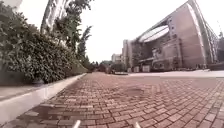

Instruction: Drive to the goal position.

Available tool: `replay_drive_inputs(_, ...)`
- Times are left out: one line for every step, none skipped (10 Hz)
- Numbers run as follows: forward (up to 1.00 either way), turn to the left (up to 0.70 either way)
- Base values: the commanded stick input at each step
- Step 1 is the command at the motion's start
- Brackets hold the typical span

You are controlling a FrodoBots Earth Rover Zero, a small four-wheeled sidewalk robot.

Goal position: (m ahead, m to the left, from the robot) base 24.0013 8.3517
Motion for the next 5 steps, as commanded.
replay_drive_inputs(0.70,-0.05)
replay_drive_inputs(0.70,-0.11)
replay_drive_inputs(0.70,-0.11)
replay_drive_inputs(0.70,-0.11)
replay_drive_inputs(0.70,-0.11)
